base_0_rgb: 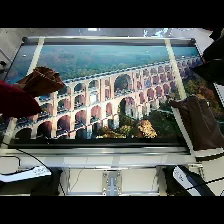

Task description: Fold the shirts.

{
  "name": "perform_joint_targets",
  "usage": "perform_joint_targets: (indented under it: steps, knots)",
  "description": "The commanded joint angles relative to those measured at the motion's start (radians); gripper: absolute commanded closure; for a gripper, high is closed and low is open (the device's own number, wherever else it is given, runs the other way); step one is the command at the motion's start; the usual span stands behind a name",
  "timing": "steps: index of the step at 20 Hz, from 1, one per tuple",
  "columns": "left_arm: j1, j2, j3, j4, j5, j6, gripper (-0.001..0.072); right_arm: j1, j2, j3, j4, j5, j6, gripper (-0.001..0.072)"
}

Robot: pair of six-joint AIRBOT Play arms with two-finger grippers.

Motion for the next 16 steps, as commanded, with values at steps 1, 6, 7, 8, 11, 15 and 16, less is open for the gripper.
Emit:
perform_joint_targets:
  steps: [1,6,7,8,11,15,16]
  knots:
    - [-0.063,0.233,0.0,-0.175,-0.124,0.152,0.0694,0.0,0.001,0.108,0.008,0.043,-0.005,0.0698]
    - [-0.391,0.398,0.0,-0.164,-0.282,0.164,0.0694,0.0,0.001,0.28,0.005,0.055,-0.069,0.0698]
    - [-0.488,0.399,0.0,-0.15,-0.287,0.179,0.0694,0.0,0.001,0.298,0.004,0.055,-0.069,0.0698]
    - [-0.588,0.391,0.0,-0.119,-0.287,0.182,0.0694,0.0,0.001,0.309,0.004,0.055,-0.069,0.0698]
    - [-0.87,0.32,0.0,0.018,-0.286,0.181,0.0694,0.0,-0.001,0.31,-0.022,0.056,-0.069,0.0698]
    - [-1.139,0.117,0.0,0.169,-0.259,0.182,0.0544,0.0,-0.002,0.309,-0.088,0.064,-0.069,0.0698]
    - [-1.173,0.058,0.0,0.168,-0.225,0.182,0.0181,0.0,-0.003,0.308,-0.096,0.069,-0.069,0.0698]
